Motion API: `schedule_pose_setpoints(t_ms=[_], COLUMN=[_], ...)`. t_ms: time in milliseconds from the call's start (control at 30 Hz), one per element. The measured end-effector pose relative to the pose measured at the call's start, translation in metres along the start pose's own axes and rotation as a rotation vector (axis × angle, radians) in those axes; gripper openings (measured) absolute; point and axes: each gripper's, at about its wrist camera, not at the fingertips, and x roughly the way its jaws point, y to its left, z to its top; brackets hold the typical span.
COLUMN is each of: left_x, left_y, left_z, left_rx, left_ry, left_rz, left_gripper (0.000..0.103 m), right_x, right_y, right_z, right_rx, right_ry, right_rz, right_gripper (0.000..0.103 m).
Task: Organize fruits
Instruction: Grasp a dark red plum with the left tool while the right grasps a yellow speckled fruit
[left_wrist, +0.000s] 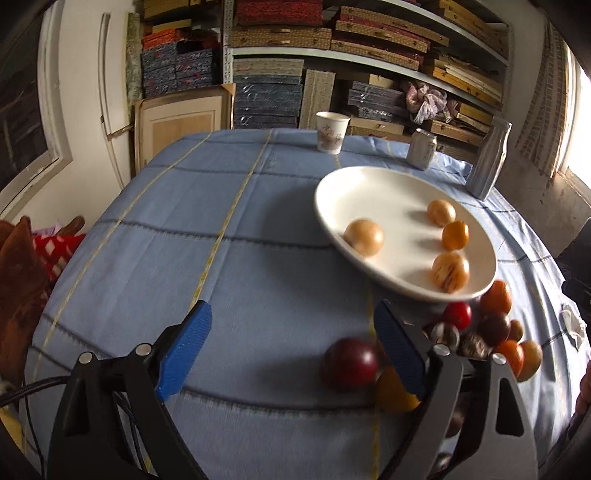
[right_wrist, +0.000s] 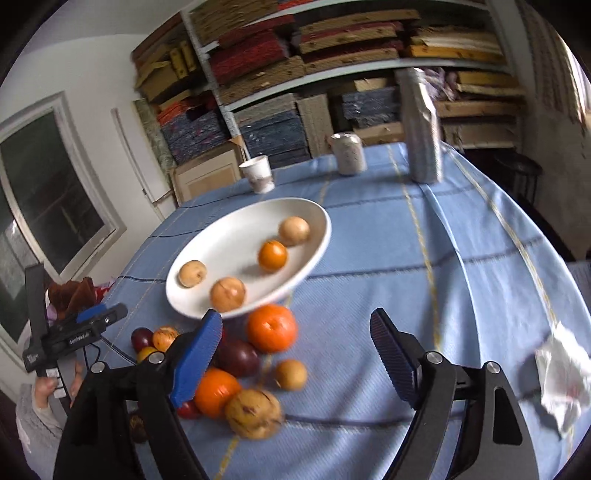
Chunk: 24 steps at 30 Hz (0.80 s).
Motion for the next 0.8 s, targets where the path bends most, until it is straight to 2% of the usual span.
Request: schedule_pose_setpoints(t_ms=[200, 333, 400, 500, 633, 733, 800], left_x=[-0.003, 0.001, 0.007, 0.009, 0.000, -0.010, -0.010], left_y=[-0.005, -0.020, -0.019, -0.008, 0.017, 0.033, 0.032], left_z=[-0.026, -0.031, -0.032, -0.030, -0.024, -0.023, -0.023], left_rx=[0.026, 0.098, 0.103, 0.055, -0.030, -0.105, -0.097], left_ry=[0.019, 0.028, 0.052, 0.063, 0.015, -0.017, -0.024], left_rz=[0.003, 0.039, 0.062, 0.057, 0.134, 0.073, 0.064], left_gripper=[0.090, 0.091, 0.092, 0.095, 0.095, 0.095, 0.095], right_x=[-0.005, -0.003, -0.003, -0.005, -0.003, -0.003, -0.003], right_y=[-0.012, -0.013, -0.013, -0.013, -0.013, -0.013, -0.013], right_z=[-0.012, -0.013, -0.013, -0.015, -0.015, -0.016, -0.016], right_rx=[0.061, 0.059, 0.059, 0.055, 0.052, 0.050, 0.048], right_ry=[-0.015, -0.008, -0.004, -0.004, 0.002, 0.005, 0.005], right_rz=[-0.004, -0.007, -0.006, -0.004, -0.006, -0.006, -0.006], right_gripper=[0.090, 0.090, 0.090, 0.090, 0.090, 0.090, 0.090])
